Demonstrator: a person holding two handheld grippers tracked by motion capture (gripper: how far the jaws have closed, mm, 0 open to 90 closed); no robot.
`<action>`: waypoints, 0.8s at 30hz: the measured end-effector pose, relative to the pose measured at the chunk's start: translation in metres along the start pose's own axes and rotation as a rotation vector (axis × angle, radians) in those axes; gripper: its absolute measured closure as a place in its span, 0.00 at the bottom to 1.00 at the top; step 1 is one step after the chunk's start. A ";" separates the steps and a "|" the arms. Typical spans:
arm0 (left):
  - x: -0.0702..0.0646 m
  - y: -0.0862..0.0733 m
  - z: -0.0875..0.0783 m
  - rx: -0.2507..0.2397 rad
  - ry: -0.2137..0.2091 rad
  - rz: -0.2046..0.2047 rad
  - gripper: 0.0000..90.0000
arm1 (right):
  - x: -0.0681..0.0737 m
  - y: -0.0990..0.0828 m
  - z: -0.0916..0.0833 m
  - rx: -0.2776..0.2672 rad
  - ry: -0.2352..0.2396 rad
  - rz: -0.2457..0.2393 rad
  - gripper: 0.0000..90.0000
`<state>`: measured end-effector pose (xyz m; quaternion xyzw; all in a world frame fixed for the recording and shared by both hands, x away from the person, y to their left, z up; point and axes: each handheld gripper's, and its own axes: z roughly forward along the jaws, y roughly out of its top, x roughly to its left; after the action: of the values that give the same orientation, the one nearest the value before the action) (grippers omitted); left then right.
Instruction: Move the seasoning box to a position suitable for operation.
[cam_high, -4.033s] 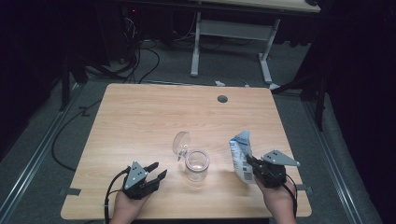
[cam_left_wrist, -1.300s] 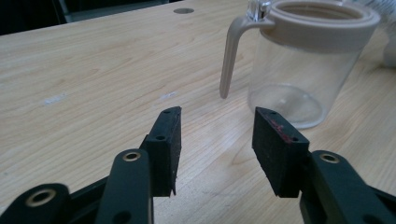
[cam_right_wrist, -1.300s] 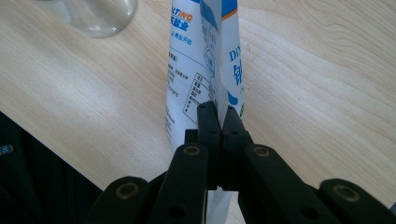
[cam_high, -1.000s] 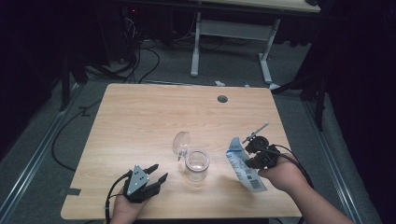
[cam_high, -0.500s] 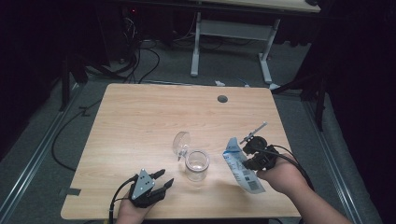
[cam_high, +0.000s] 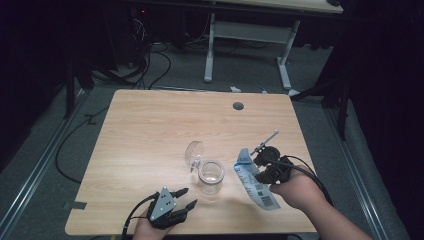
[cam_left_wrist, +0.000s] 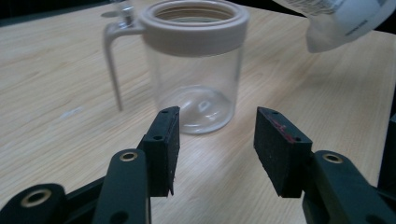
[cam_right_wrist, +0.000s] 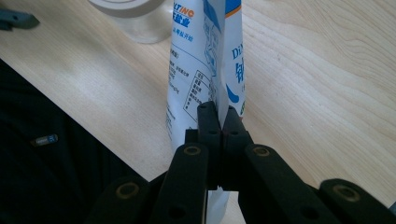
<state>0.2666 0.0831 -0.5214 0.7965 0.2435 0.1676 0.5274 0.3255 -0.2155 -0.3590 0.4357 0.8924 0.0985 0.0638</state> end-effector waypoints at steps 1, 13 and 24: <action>-0.002 0.001 0.002 0.000 -0.007 0.004 0.57 | 0.002 0.001 0.000 0.002 -0.002 -0.005 1.00; -0.032 0.017 0.034 0.001 -0.106 0.023 0.54 | 0.013 0.011 0.002 0.018 0.016 -0.024 1.00; -0.047 0.025 0.050 -0.015 -0.147 0.047 0.50 | 0.027 0.020 -0.004 0.008 0.022 -0.046 1.00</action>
<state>0.2596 0.0105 -0.5182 0.8081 0.1842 0.1230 0.5459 0.3232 -0.1826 -0.3511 0.4141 0.9033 0.0983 0.0546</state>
